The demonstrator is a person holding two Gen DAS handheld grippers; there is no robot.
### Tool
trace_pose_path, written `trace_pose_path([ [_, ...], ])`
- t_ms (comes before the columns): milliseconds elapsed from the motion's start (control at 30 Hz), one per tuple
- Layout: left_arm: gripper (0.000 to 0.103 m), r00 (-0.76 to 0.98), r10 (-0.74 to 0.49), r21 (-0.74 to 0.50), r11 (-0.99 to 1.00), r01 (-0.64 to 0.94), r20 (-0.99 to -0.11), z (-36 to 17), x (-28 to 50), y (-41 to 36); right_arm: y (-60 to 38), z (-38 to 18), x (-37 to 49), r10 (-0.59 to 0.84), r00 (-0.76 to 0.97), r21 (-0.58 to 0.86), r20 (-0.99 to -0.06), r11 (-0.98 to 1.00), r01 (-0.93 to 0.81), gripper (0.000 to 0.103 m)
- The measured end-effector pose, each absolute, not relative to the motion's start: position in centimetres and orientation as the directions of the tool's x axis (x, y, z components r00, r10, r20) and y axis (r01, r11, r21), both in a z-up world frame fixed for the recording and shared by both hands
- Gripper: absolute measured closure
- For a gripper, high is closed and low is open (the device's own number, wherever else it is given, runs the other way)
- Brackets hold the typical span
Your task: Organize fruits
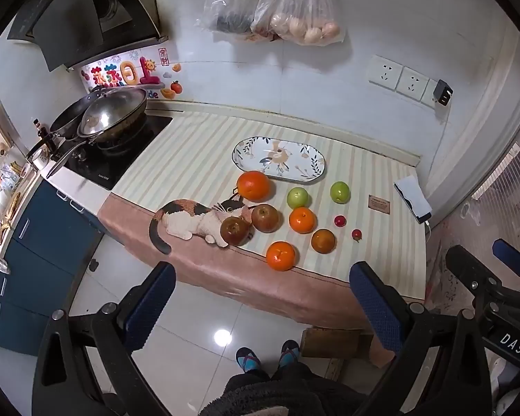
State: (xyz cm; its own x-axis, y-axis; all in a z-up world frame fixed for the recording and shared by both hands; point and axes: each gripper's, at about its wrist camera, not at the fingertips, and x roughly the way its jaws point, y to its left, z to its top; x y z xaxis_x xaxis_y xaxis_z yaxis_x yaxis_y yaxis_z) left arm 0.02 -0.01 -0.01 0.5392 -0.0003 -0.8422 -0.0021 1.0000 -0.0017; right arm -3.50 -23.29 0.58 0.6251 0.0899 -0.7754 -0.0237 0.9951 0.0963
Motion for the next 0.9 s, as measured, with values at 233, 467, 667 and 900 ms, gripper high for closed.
trace_pose_path([
  [233, 0.000, 0.540, -0.010, -0.014, 1.000, -0.003, -0.842, 0.0, 0.0, 0.0, -22.7, 0.2, -3.5, 0.069, 0.622, 0.075, -0.780, 0.997, -0.017, 0.000],
  [467, 0.000, 0.541, -0.008, -0.011, 1.000, -0.003, -0.841, 0.0, 0.0, 0.0, -22.9, -0.2, -4.1, 0.090, 0.620, 0.092, -0.780, 0.995, -0.030, 0.000],
  [667, 0.000, 0.542, -0.011, -0.015, 1.000, -0.002, -0.841, 0.0, 0.0, 0.1, -22.9, 0.2, -4.2, 0.091, 0.624, 0.092, -0.777, 0.995, -0.030, 0.000],
  [900, 0.000, 0.547, -0.013, -0.017, 1.000, -0.002, -0.837, 0.1, -0.2, -0.9, -22.4, 0.7, -4.3, 0.088, 0.624, 0.087, -0.777, 0.996, -0.032, 0.000],
])
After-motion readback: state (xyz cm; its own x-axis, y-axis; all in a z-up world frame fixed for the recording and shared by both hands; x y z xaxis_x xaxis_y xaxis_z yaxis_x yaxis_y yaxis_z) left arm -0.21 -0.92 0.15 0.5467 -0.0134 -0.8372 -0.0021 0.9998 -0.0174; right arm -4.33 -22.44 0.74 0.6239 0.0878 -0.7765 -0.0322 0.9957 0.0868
